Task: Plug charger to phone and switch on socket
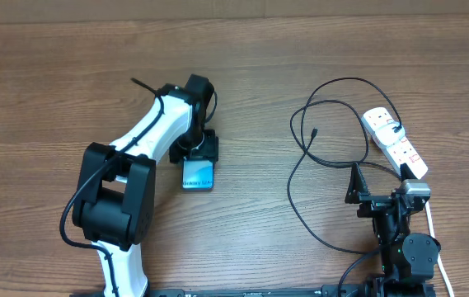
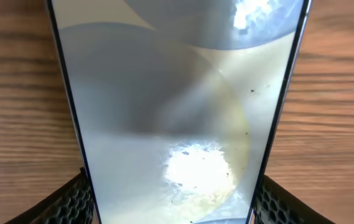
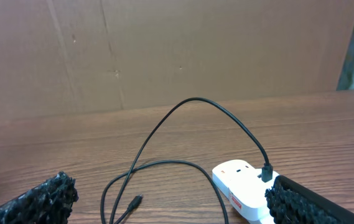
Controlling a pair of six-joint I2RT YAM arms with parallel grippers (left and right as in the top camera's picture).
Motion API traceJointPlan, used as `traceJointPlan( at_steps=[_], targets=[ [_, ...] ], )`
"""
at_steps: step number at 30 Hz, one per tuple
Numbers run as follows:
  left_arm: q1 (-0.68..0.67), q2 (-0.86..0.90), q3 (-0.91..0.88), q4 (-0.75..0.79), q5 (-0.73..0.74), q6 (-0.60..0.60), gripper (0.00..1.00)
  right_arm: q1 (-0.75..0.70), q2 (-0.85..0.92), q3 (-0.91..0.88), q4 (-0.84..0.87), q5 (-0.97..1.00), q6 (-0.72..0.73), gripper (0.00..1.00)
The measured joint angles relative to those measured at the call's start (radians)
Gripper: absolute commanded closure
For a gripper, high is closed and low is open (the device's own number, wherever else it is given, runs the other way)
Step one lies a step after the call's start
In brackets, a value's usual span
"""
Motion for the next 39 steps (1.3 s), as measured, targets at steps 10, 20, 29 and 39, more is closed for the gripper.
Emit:
traceJointPlan(
  at_steps=[10,20,29,39],
  targets=[
    [0.005,0.000,0.151,-0.185,0.263,0.000,0.51,0.000,0.000,0.000,0.000,0.000,0.000,0.00],
    [0.041,0.000,0.156,-0.204,0.849,-0.004,0.51,0.000,0.000,0.000,-0.001,0.000,0.000,0.00],
    [0.050,0.000,0.156,-0.205,1.157,-0.027,0.52,0.000,0.000,0.000,-0.001,0.000,0.000,0.00],
    [0.050,0.000,0.157,-0.125,1.217,-0.174,0.50,0.000,0.000,0.000,0.005,-0.024,0.035,0.00]
  ],
)
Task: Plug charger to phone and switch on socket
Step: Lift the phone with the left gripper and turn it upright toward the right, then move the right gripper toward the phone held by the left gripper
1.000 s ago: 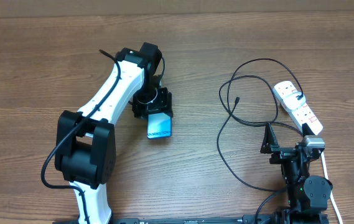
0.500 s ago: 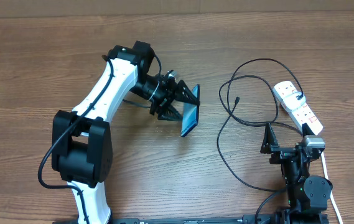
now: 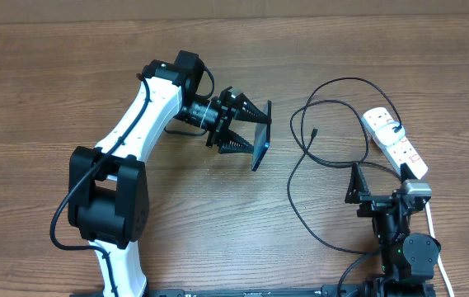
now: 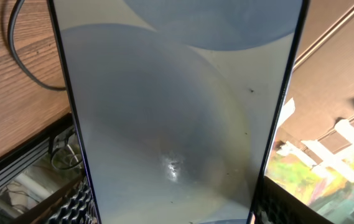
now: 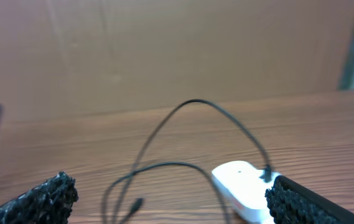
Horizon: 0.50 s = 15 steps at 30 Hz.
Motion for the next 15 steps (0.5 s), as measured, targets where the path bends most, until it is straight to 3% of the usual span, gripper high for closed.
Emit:
traceJointPlan(
  at_steps=[3,7,12,15],
  targets=[
    [0.000,0.000,0.001,0.026,0.003,-0.035,0.50,0.000,0.000,0.000,0.005,-0.053,0.089,0.00],
    [0.001,0.000,0.001,0.065,0.007,-0.089,0.49,0.000,0.000,0.000,0.016,-0.293,0.473,0.00],
    [0.001,0.000,0.002,0.187,0.010,-0.194,0.48,0.000,0.000,0.000,0.016,-0.572,0.816,0.00],
    [0.001,0.000,0.003,0.231,0.011,-0.234,0.47,0.000,0.000,0.000,0.055,-0.610,0.864,0.00]
  ],
)
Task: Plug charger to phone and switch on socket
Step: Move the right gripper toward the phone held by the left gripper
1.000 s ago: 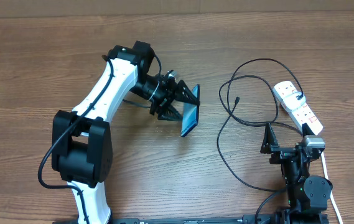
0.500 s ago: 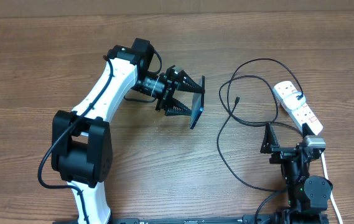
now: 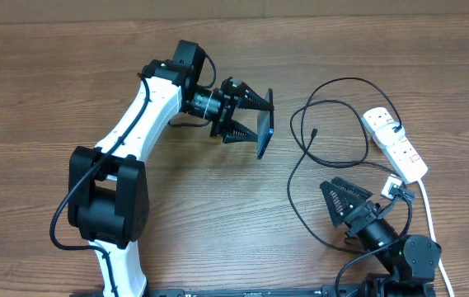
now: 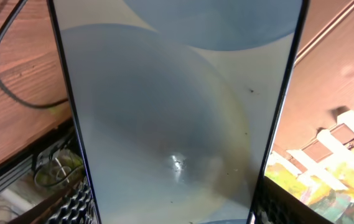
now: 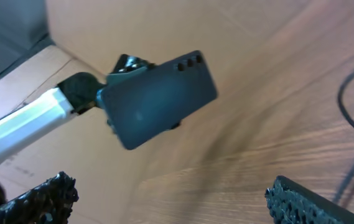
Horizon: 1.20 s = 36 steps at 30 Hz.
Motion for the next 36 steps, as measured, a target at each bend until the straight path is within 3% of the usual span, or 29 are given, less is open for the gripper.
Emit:
traceJointPlan(
  at_steps=[6,11,21,29,36],
  targets=[
    [0.001,0.000,0.000,0.007,0.000,-0.027,0.47,0.000,0.013,0.013,-0.141,0.019,-0.081,0.01],
    [0.003,0.000,0.000,0.007,0.002,-0.042,0.47,0.000,0.109,0.177,-0.464,0.135,-0.227,0.01],
    [0.017,0.000,0.001,0.007,0.003,-0.050,0.48,0.035,0.438,0.741,-0.821,0.205,-0.383,0.01],
    [0.019,0.000,0.001,0.008,-0.007,-0.050,0.47,0.261,0.630,0.829,-0.671,0.323,-0.413,0.01],
    [0.019,0.000,0.001,0.007,-0.013,-0.063,0.48,0.637,0.895,0.829,-0.495,0.673,-0.406,0.01]
  ],
)
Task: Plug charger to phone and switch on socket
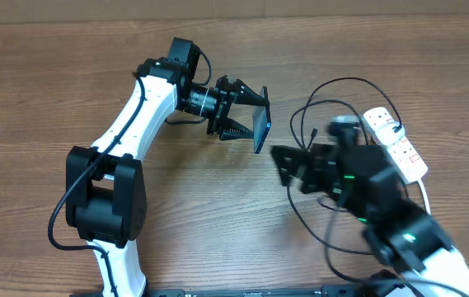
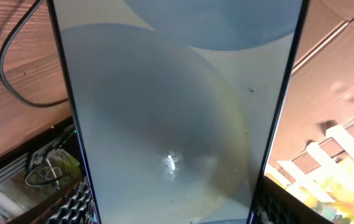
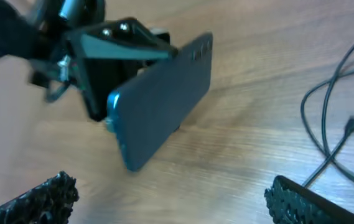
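Note:
The dark blue phone [image 1: 260,129] hangs in the air over the table's middle, gripped edge-on by my left gripper [image 1: 253,115], which is shut on it. In the left wrist view its glossy screen [image 2: 173,112] fills the picture between both fingers [image 2: 77,205]. In the right wrist view the phone's back [image 3: 164,93] faces me. My right gripper [image 1: 288,167] is open and empty, just right of the phone and low over the wood. The black charger cable [image 1: 300,177] loops on the table, its free plug tip [image 3: 353,123] lying loose. The white socket strip [image 1: 395,144] lies at the far right.
The wooden table [image 1: 69,99] carries only the cable loops and the strip. The cable runs under and beside my right arm [image 1: 382,214]. A brown cardboard wall bounds the far edge.
My right arm has gone from the table's front edge out to the middle, its open gripper now close beside the phone. The left gripper with the phone shifted slightly up and left.
First the phone lay flat on the table with my left gripper shut on it, and my right arm sat at the front edge. Then the phone was held raised near the cable loops. My right gripper then faced it, and now sits beside it.

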Controlling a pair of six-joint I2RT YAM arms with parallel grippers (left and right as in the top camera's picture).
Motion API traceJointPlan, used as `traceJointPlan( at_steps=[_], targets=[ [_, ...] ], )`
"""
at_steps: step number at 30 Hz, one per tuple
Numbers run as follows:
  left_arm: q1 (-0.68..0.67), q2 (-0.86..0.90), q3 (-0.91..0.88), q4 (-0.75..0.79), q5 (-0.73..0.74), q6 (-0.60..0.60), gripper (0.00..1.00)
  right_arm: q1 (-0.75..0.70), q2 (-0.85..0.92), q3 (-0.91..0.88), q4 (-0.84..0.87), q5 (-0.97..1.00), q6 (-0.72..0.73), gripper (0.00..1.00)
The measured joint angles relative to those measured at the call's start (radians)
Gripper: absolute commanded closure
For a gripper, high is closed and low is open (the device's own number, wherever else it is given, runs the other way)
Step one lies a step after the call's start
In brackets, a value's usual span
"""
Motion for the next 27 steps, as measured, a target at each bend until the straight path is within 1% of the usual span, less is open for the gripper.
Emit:
traceJointPlan(
  at_steps=[4,6,9,10,13,15,19,23,27],
  targets=[
    [0.000,0.000,0.000,0.000,0.000,-0.006,0.48,0.157,0.130,0.000,0.135,0.211,0.006,0.01],
    [0.000,0.000,0.000,0.000,-0.001,-0.008,0.48,0.201,0.187,0.000,0.183,0.303,0.009,0.00],
    [0.000,0.000,0.000,0.000,0.000,-0.009,0.48,0.221,0.257,0.000,0.255,0.393,0.010,0.00],
    [0.000,0.000,0.000,0.000,-0.001,-0.008,0.48,0.222,0.276,0.000,0.278,0.410,0.010,0.03],
    [0.000,0.000,0.000,0.000,-0.002,-0.009,0.48,0.222,0.316,0.000,0.325,0.449,0.011,0.18],
    [0.000,0.000,0.000,0.000,-0.009,-0.009,0.48,0.222,0.335,0.000,0.366,0.465,0.003,0.26],
    [0.000,0.000,0.000,0.000,-0.033,-0.009,0.48,0.222,0.362,0.000,0.379,0.481,0.002,0.27],
    [0.000,0.000,0.000,0.000,-0.053,-0.008,0.48,0.222,0.395,0.000,0.378,0.476,0.002,0.31],
    [-0.001,0.000,0.000,0.000,-0.080,-0.008,0.48,0.222,0.399,0.000,0.411,0.442,0.000,0.39]
  ],
)
